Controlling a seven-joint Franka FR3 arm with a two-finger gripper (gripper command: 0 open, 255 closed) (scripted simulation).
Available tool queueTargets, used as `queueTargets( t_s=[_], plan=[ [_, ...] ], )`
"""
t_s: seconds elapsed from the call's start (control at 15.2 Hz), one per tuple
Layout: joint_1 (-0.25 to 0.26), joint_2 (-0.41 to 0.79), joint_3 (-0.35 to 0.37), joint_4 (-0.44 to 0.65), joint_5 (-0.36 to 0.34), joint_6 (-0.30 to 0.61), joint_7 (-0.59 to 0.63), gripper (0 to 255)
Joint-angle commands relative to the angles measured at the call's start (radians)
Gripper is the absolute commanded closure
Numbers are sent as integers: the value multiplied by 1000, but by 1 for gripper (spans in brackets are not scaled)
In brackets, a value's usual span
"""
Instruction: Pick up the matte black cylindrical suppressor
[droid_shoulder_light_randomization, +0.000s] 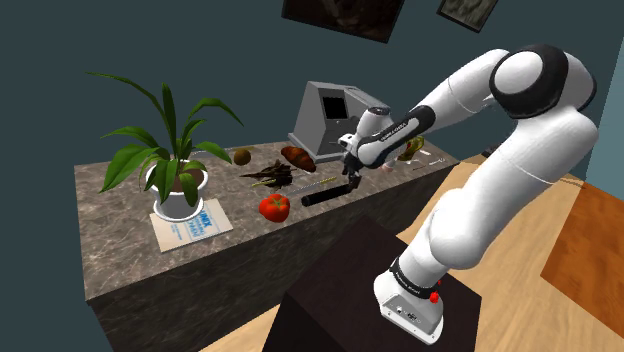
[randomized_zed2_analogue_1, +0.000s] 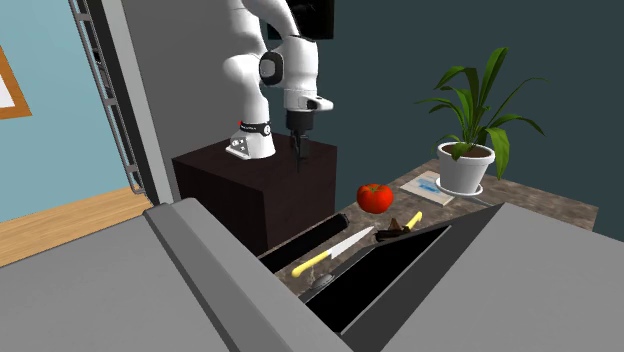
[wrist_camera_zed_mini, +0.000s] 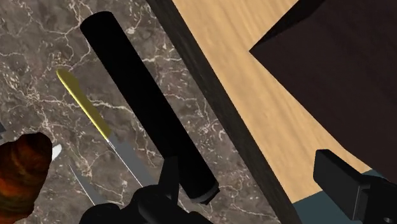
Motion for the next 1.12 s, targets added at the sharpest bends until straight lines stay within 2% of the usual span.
queueTargets(
  t_s=[0.0, 0.07, 0.13, 0.26, 0.33, 0.53, 0.73, 1.06],
  plan=[
    [31, 121, -26, 30, 135, 99, -168, 0],
    [29, 182, -11, 47, 238, 142, -273, 0],
    [6, 240, 29, 67, 347, 178, -383, 0],
    [-94, 340, 153, 117, 519, 233, -572, 0],
    [-157, 384, 222, 145, 569, 256, -641, 0],
    [-324, 507, 392, 235, 626, 316, -779, 0],
    [-435, 627, 498, 333, 625, 361, -872, 0],
    [-470, 699, 534, 367, 626, 404, -883, 0]
  ],
)
